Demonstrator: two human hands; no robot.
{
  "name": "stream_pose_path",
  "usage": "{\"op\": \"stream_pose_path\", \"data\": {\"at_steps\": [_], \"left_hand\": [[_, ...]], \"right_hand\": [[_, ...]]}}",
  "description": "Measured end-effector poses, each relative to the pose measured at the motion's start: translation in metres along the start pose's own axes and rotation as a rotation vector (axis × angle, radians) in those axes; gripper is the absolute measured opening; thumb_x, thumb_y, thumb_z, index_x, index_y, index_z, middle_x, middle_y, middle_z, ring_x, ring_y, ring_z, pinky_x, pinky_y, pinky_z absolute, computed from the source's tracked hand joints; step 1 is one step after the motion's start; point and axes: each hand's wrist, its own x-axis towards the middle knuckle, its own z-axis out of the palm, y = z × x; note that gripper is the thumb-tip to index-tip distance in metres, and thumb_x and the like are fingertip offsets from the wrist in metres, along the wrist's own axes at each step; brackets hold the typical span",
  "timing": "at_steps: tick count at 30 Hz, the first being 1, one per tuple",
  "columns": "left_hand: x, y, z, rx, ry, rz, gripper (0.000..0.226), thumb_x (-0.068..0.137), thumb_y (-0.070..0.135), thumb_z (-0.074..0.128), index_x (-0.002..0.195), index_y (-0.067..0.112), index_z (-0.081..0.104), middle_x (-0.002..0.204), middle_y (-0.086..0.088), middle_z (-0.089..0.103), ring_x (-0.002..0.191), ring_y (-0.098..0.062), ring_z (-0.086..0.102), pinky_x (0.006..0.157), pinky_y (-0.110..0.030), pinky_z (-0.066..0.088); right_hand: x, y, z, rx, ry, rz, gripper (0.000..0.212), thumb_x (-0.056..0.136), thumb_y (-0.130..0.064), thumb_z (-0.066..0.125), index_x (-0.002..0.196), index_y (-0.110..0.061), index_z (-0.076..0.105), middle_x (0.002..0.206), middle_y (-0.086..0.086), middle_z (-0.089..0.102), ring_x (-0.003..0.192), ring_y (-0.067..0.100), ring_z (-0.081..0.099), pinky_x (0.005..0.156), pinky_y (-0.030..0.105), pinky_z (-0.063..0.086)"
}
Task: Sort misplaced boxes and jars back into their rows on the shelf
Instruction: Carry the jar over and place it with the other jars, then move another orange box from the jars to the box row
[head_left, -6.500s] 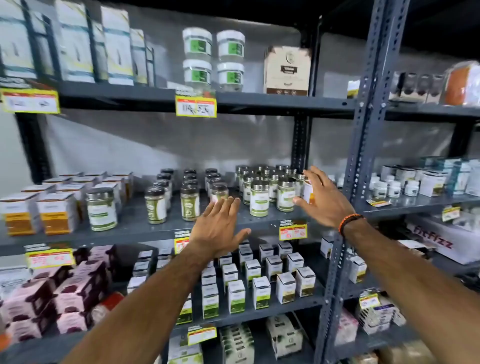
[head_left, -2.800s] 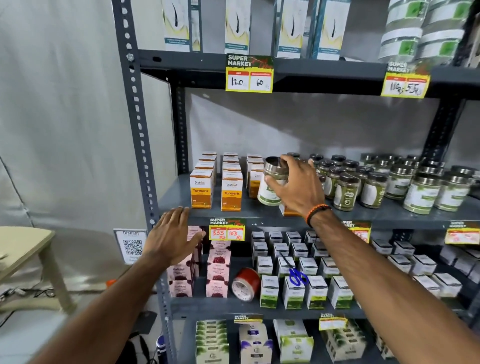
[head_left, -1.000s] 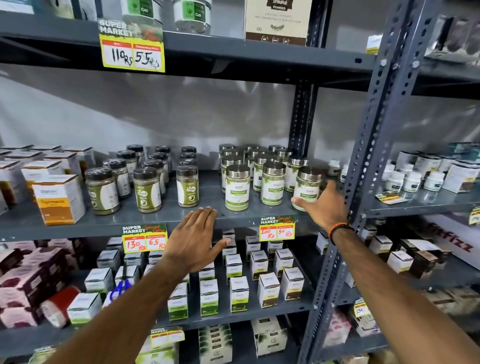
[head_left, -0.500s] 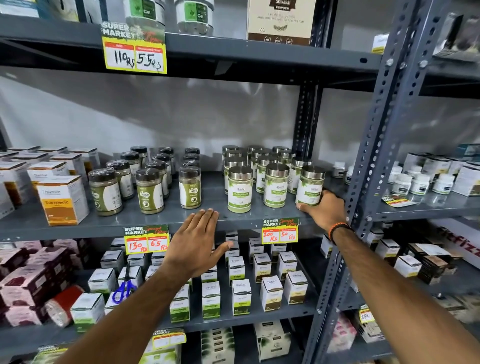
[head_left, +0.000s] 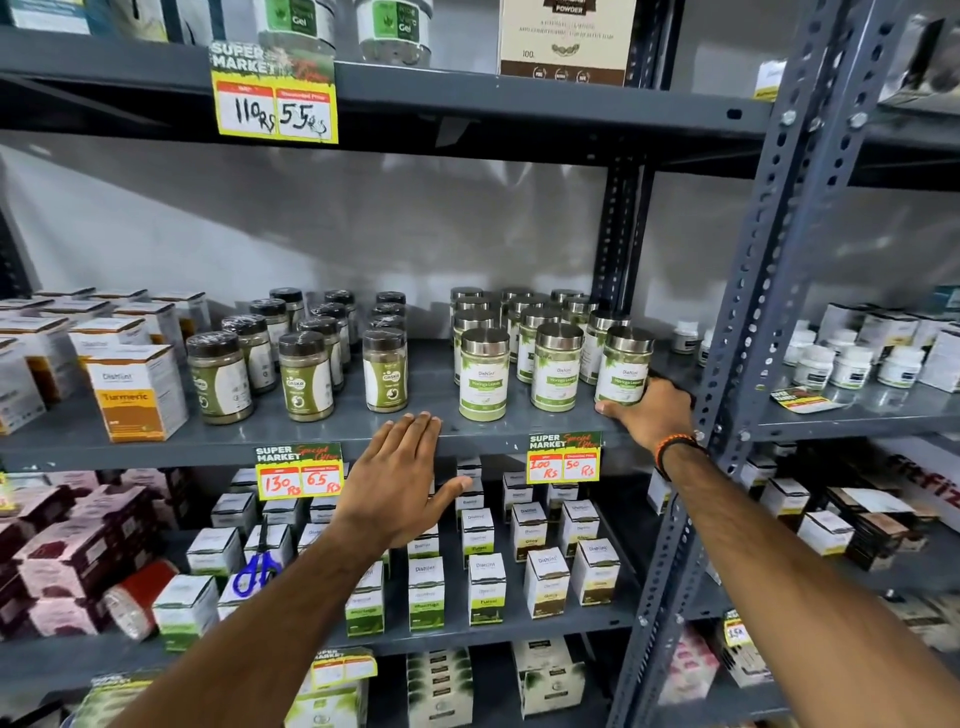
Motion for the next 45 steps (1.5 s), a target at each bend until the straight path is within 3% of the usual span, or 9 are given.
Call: {"op": "stream_pose_path", "data": {"at_steps": [9, 14, 18, 23, 25, 28, 35, 41, 45], "left_hand": [[-0.023, -0.006, -0.029, -0.038, -0.031, -0.038, 0.1, 0.093, 0.081, 0.013, 0.161, 0.007, 0.016, 0.167, -0.015, 0.026, 0.156, -0.03, 0.016, 0.128, -0.045, 0.01], [-0.083, -0.049, -0.06, -0.013, 0.02, -0.088, 0.096, 0.094, 0.079, 0.019, 0.158, 0.007, 0.024, 0.161, -0.017, 0.036, 0.153, -0.033, 0.022, 0.127, -0.047, 0.015], [-0.139, -0.128, -0.088, -0.007, 0.071, -0.203, 0.092, 0.094, 0.078, 0.03, 0.153, 0.008, 0.033, 0.154, -0.016, 0.045, 0.147, -0.036, 0.033, 0.121, -0.051, 0.032], [-0.211, -0.259, -0.112, 0.047, 0.136, -0.343, 0.086, 0.091, 0.077, 0.035, 0.148, 0.012, 0.038, 0.148, -0.016, 0.051, 0.141, -0.037, 0.039, 0.11, -0.054, 0.042], [-0.235, -0.312, -0.119, 0.074, 0.153, -0.366, 0.085, 0.089, 0.074, 0.039, 0.147, 0.012, 0.04, 0.147, -0.016, 0.051, 0.137, -0.038, 0.041, 0.108, -0.056, 0.045], [-0.259, -0.391, -0.127, 0.092, 0.142, -0.406, 0.086, 0.089, 0.075, 0.039, 0.146, 0.011, 0.041, 0.142, -0.019, 0.053, 0.132, -0.042, 0.046, 0.104, -0.058, 0.047], [-0.261, -0.504, -0.114, 0.02, 0.036, -0.323, 0.096, 0.089, 0.08, 0.03, 0.146, 0.004, 0.043, 0.144, -0.022, 0.053, 0.137, -0.04, 0.044, 0.112, -0.052, 0.039], [-0.245, -0.537, -0.087, -0.028, -0.038, -0.222, 0.106, 0.087, 0.087, 0.016, 0.157, 0.008, 0.024, 0.163, -0.018, 0.031, 0.153, -0.035, 0.023, 0.12, -0.057, 0.033], [-0.249, -0.544, -0.069, 0.032, -0.005, -0.25, 0.109, 0.09, 0.085, 0.006, 0.161, 0.003, 0.013, 0.169, -0.02, 0.019, 0.156, -0.033, 0.014, 0.125, -0.044, 0.007]], "right_hand": [[-0.064, -0.016, -0.009, -0.023, 0.173, 0.002, 0.066, 0.08, -0.05, 0.086, 0.123, -0.004, 0.067, 0.108, 0.022, 0.076, 0.1, 0.04, 0.071, 0.075, 0.039, 0.056], [-0.131, -0.067, 0.002, 0.021, 0.187, -0.196, 0.075, 0.089, -0.05, 0.075, 0.143, -0.004, 0.052, 0.111, 0.025, 0.073, 0.106, 0.044, 0.069, 0.084, 0.046, 0.058], [-0.19, -0.143, 0.041, 0.174, 0.049, -0.436, 0.065, 0.092, -0.038, 0.075, 0.146, -0.008, 0.053, 0.135, 0.016, 0.067, 0.12, 0.037, 0.064, 0.097, 0.043, 0.054], [-0.261, -0.252, 0.12, 0.295, -0.086, -0.682, 0.06, 0.091, -0.033, 0.075, 0.144, -0.013, 0.054, 0.137, 0.009, 0.065, 0.12, 0.025, 0.064, 0.101, 0.036, 0.051], [-0.285, -0.294, 0.155, 0.329, -0.121, -0.722, 0.062, 0.09, -0.029, 0.076, 0.145, -0.01, 0.054, 0.139, 0.01, 0.063, 0.126, 0.027, 0.06, 0.108, 0.043, 0.048], [-0.312, -0.35, 0.204, 0.284, -0.107, -0.721, 0.071, 0.09, -0.03, 0.076, 0.152, -0.012, 0.047, 0.151, 0.014, 0.052, 0.141, 0.026, 0.044, 0.121, 0.034, 0.032], [-0.333, -0.426, 0.259, 0.127, 0.061, -0.513, 0.086, 0.087, -0.029, 0.078, 0.161, -0.017, 0.036, 0.16, 0.023, 0.034, 0.146, 0.042, 0.037, 0.116, 0.048, 0.037], [-0.332, -0.443, 0.271, -0.06, 0.096, -0.537, 0.093, 0.09, -0.036, 0.076, 0.165, -0.016, 0.025, 0.17, 0.019, 0.021, 0.155, 0.037, 0.024, 0.117, 0.048, 0.035], [-0.326, -0.458, 0.278, -0.201, 0.038, -0.478, 0.088, 0.094, -0.047, 0.069, 0.162, -0.008, 0.029, 0.169, 0.017, 0.021, 0.149, 0.039, 0.035, 0.115, 0.052, 0.044]]}}
